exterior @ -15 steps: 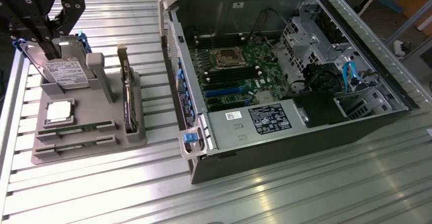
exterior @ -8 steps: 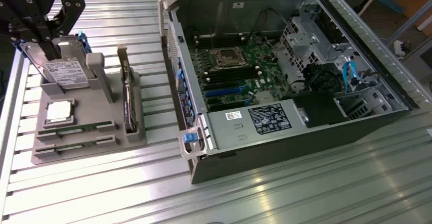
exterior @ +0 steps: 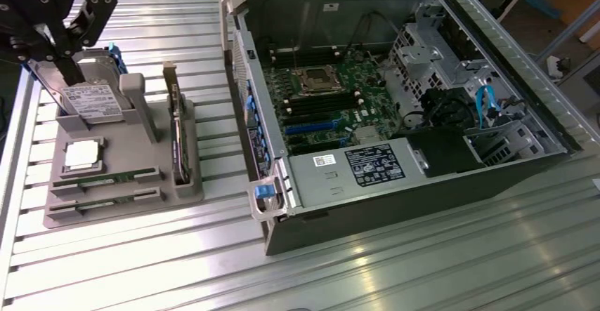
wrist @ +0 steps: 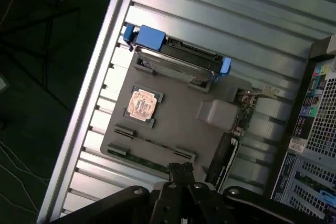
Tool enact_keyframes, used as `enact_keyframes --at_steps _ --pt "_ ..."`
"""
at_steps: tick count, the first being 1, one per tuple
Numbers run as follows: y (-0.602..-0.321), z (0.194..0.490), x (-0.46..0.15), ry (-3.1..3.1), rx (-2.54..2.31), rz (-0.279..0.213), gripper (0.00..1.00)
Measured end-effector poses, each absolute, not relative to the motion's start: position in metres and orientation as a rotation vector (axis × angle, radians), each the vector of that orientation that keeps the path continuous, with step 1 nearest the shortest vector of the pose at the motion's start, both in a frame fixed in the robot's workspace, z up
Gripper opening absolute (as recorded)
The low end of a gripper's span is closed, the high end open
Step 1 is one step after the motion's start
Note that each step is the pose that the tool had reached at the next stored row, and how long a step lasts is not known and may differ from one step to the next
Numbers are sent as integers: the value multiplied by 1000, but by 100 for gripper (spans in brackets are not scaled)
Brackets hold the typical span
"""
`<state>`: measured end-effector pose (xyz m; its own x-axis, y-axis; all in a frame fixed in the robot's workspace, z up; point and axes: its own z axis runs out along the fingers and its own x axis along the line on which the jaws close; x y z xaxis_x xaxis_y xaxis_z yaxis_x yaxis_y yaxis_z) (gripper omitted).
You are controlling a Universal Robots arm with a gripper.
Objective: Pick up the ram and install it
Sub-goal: 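Pick up the ram and move it above insertion slot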
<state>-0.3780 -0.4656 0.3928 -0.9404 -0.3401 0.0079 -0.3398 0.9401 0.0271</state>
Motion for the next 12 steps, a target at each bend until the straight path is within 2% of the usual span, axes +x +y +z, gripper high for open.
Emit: enact_keyframes --at_steps 12 --pt "-466 393 -378 -3000 875 -28 11"
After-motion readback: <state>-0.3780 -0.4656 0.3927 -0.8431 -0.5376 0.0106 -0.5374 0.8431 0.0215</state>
